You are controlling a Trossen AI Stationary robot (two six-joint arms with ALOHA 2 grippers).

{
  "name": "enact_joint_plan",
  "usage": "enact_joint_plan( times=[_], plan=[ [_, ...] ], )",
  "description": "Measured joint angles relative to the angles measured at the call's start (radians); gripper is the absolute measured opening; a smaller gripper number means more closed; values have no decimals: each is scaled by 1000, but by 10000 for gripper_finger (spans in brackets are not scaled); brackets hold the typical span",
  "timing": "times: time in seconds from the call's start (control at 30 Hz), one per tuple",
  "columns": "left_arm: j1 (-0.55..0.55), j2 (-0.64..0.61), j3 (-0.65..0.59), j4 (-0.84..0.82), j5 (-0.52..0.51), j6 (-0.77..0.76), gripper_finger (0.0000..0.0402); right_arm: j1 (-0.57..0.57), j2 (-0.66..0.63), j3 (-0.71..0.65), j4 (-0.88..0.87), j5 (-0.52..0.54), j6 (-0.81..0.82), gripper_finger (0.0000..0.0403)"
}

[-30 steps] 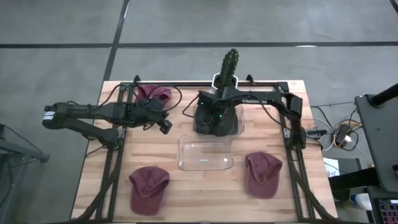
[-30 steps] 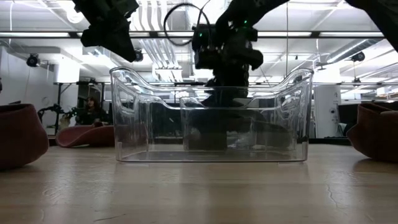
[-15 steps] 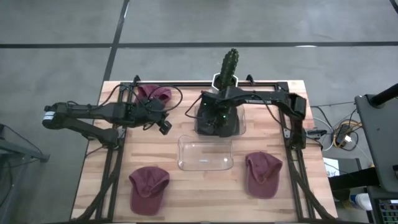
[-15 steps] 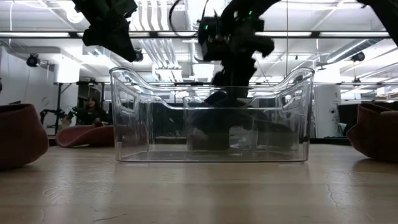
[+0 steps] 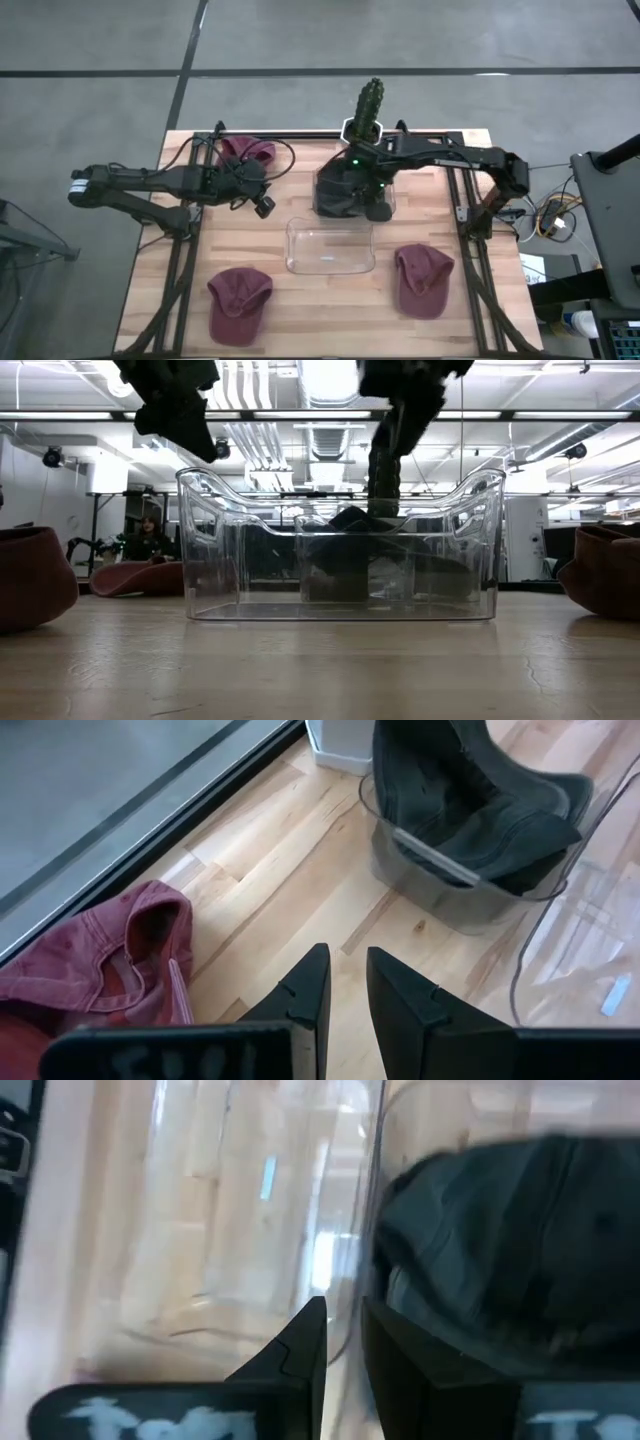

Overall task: Pick & Place hat
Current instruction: Put the right red cap into the bottom transparent bin

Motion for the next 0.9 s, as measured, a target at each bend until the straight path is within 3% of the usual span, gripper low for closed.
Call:
enact_joint_plan(
  times=[0.23, 0.47, 0.7, 0.9],
  plan=[
    [0, 0, -50, -2, 1, -50, 62, 56, -184, -160, -26, 39, 309, 59],
    [0, 0, -60, 1, 0, -44, 62, 170, -412, -364, -35, 82, 784, 59],
    [0, 0, -59, 1, 0, -39, 62, 336, -580, -531, -30, 82, 1307, 59],
    [0, 0, -59, 2, 0, -38, 62, 498, -639, -621, -24, 82, 1656, 59]
  ],
)
